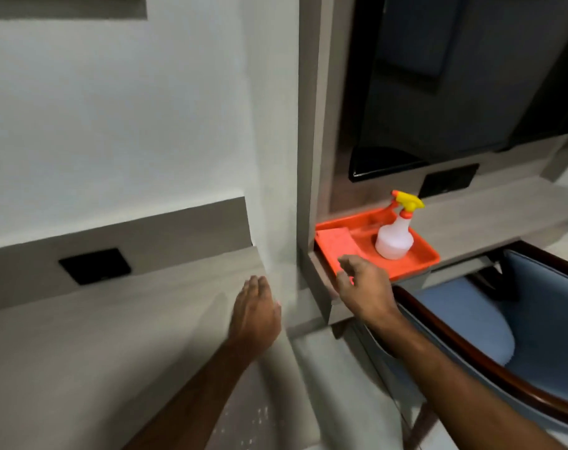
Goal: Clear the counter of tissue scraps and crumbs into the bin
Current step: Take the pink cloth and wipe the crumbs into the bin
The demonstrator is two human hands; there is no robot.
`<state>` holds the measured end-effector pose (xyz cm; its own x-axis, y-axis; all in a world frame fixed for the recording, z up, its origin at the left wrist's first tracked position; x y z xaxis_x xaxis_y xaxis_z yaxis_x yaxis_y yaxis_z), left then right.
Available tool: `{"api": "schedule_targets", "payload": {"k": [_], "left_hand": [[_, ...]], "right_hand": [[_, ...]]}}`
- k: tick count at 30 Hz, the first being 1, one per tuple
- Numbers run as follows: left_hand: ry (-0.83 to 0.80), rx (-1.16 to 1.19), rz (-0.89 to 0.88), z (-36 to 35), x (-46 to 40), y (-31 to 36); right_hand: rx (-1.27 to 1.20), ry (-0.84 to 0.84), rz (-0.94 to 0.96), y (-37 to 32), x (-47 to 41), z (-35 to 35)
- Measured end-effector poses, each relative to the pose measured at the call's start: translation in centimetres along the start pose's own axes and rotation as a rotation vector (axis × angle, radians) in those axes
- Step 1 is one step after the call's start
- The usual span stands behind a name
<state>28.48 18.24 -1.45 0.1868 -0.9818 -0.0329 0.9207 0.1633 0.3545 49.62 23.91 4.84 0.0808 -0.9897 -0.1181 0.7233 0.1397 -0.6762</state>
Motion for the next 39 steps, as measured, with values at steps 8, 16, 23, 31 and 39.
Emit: {"api": "schedule_targets", "payload": {"k": [8,16,23,31,39], "left_hand": [[-0.065,-0.185,0.159,-8.2,-4.9,-3.8],[-0.066,-0.206,0.183,-11.0,-5.7,-5.7],[-0.082,-0.233,0.188,-11.8,-5.6,-6.6],[0.014,-0.209,0.161,-6.2,-1.6,1.5],[0.326,0.046,-0.078,-13.9,24.8,8.3]], "right_hand": [[0.308,-0.305,-0.073,7.8,-16.3,-7.2],[0.666,-0.319,-0.023,12.4,-20.3,-13.9],[0.556,-0.199,0.01,11.4,-20.9,-12.5],[-0.174,0.124,0.133,6.7,-4.8,-0.8],[-0.303,-0.145,-0.271,20.1,19.0,-10.6]]}}
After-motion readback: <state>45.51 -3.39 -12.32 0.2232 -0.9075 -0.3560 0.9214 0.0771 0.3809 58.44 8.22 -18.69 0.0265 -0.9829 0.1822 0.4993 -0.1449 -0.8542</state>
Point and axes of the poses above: each hand's wrist, its own x-axis away from the middle knuckle, its own z-axis out of the back of the hand, y = z × x, the point moved 8 cm from there along -x, towards the middle knuckle, and after that the axes turned 2 degrees about x, right-handed, at the moved point
